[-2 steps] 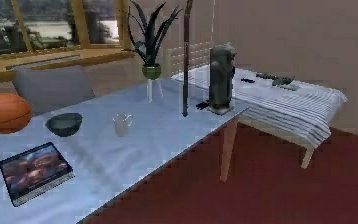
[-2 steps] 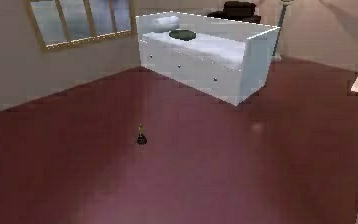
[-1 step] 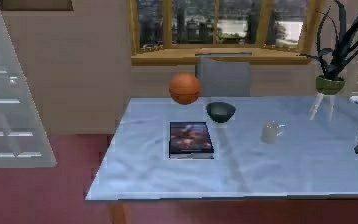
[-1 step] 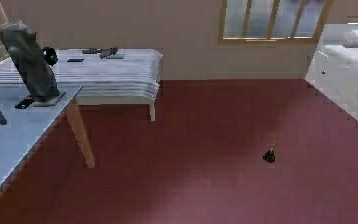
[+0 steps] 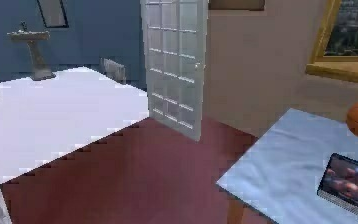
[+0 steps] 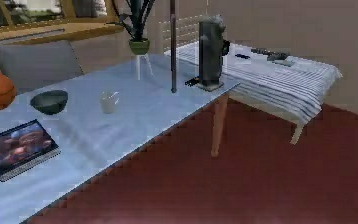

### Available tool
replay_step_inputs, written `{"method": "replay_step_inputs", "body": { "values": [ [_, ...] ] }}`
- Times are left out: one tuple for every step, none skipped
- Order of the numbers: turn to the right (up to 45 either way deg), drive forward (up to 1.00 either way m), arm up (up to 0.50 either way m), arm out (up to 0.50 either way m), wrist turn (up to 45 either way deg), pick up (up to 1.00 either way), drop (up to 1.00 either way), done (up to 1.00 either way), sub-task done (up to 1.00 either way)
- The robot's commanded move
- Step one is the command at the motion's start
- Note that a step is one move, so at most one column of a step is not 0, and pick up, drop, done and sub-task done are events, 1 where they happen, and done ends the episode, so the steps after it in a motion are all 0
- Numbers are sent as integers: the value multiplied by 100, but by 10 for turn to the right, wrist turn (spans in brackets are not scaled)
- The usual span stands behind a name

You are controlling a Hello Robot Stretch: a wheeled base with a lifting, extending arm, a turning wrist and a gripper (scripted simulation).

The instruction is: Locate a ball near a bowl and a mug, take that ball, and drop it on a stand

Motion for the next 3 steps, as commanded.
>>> {"method": "replay_step_inputs", "body": {
  "values": [
    [-300, 0, 0, 0, 0, 0, 0, 0, 0],
    [0, 60, 0, 0, 0, 0, 0, 0, 0],
    [450, 0, 0, 0, 0, 0, 0, 0, 0]
  ]
}}
